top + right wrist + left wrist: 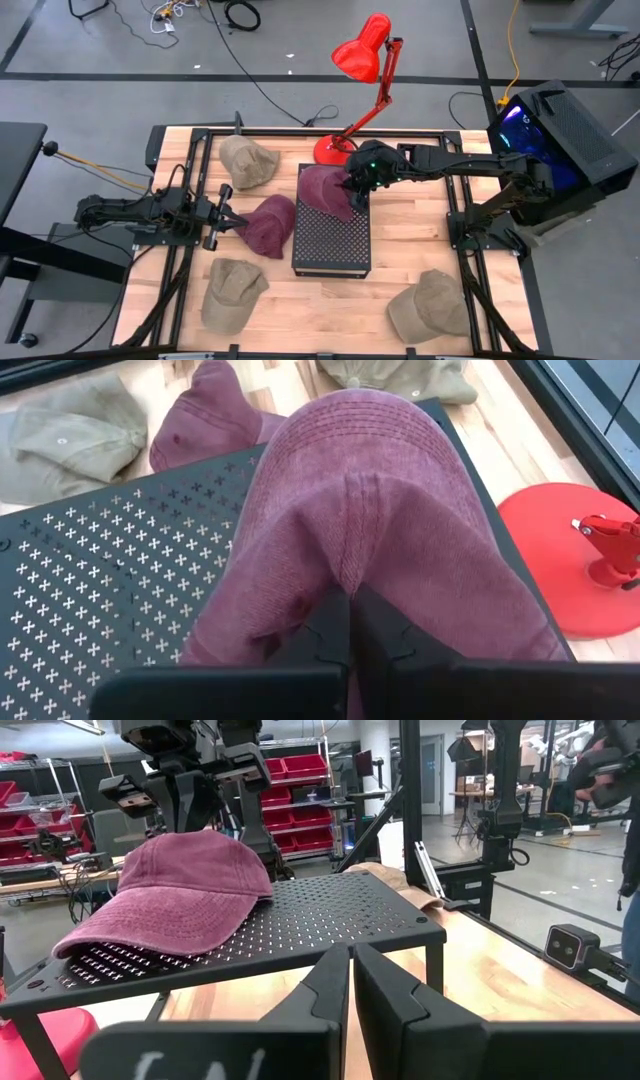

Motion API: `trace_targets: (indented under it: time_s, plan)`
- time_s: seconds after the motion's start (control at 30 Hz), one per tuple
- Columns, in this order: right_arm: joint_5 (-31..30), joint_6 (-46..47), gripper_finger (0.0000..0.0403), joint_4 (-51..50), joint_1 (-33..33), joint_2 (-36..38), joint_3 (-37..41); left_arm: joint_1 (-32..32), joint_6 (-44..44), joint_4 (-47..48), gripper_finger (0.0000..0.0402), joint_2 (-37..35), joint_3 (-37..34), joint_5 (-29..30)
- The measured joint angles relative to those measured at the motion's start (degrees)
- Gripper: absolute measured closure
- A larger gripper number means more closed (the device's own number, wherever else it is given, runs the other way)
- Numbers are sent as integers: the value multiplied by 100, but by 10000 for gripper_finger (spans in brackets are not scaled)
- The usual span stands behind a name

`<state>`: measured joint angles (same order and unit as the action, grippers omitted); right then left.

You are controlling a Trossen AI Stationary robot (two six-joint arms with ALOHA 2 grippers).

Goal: Pick & Place hat
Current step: Put the right red cap on the shelf

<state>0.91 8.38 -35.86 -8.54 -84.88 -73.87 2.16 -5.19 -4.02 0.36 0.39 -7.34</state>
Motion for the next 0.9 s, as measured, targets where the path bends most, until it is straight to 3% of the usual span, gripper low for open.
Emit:
trace_targets:
  time_s: [0.4, 0.9]
  plan:
    - [2, -92, 399, -11, 0, 0, 0, 0, 0, -1, 376, 0, 0, 1]
    - [-1, -175, 328, 1, 0, 1, -2, -1, 0, 0, 376, 0, 1, 0]
